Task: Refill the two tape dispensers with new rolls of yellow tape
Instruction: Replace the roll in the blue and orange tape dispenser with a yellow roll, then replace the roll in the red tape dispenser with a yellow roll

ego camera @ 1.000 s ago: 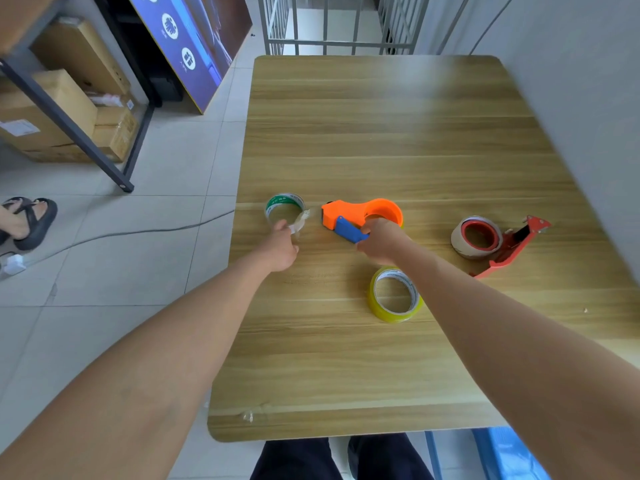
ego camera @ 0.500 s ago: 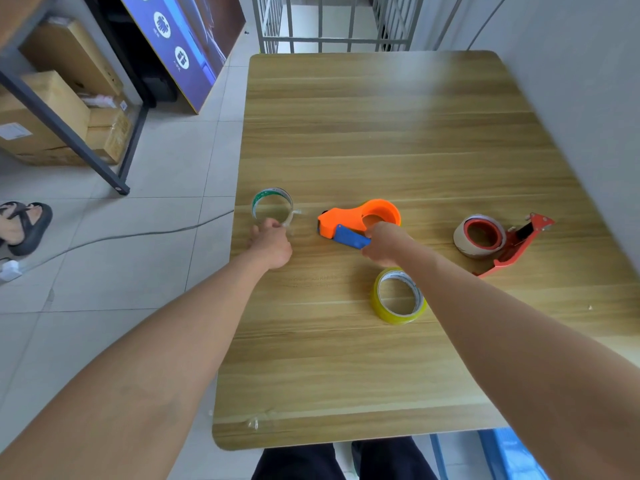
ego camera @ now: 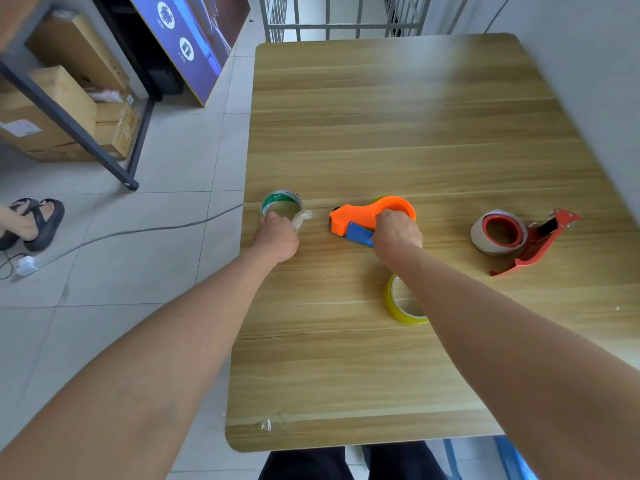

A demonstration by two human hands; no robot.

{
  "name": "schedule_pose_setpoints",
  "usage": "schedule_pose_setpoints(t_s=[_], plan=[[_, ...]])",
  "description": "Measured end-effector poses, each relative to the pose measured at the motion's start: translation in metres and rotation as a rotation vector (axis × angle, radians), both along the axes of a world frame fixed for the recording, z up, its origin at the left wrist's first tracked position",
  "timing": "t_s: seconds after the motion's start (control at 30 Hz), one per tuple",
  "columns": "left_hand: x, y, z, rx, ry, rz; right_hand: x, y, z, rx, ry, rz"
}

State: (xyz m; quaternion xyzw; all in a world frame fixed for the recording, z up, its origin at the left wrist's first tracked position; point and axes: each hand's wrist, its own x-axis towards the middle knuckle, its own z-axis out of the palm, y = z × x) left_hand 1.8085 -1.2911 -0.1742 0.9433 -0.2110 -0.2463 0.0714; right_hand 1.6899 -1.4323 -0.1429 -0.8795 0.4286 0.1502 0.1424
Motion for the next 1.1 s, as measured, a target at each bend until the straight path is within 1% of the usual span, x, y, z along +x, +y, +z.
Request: schedule_pose_setpoints(t_s=[0.1, 0.2, 0.4, 0.5, 0.63, 0.7, 0.77, 0.83, 0.9, 0.97, 1.1], plan=[[0.002, 0.006, 0.001, -0.008, -0.047, 0.068, -0.002, -0.005, 0.0, -0.045, 0.017, 0.014], [0.01, 0.014, -0.003, -0.043, -0.071, 0.037, -0.003, -0.013, 0.0, -0.043, 0.04, 0.003], [0.002, -0.004, -0.003, -0.119, -0.032, -0.001, -0.007, -0.018, 0.0, -0.067, 0.065, 0.03], [0.0, -0.015, -0.002, -0.123, 0.0, -0.026, -0.014, -0.022, 0.0, -0.09, 0.08, 0.027], [-0.006, -0.026, 0.005, -0.16, 0.007, -0.036, -0.02, -0.027, -0.001, -0.102, 0.025, -0.021], [-0.01, -0.03, 0.009, -0.197, -0.028, -0.027, -0.022, -0.026, 0.0, -0.091, 0.004, -0.035], [-0.014, -0.034, 0.013, -0.234, -0.057, -0.056, -0.025, -0.026, 0.001, -0.069, -0.012, -0.036], [-0.017, -0.04, 0.017, -0.27, -0.047, -0.082, -0.028, -0.027, 0.005, -0.047, -0.033, -0.041], [-0.021, -0.045, 0.023, -0.316, -0.026, -0.099, -0.03, -0.028, 0.013, -0.031, -0.076, -0.061], [-0.027, -0.052, 0.031, -0.392, 0.01, -0.103, -0.032, -0.032, 0.021, 0.039, -0.169, -0.117], [-0.042, -0.069, 0.051, -0.616, 0.116, -0.043, -0.036, -0.039, 0.041, 0.263, -0.477, -0.258]])
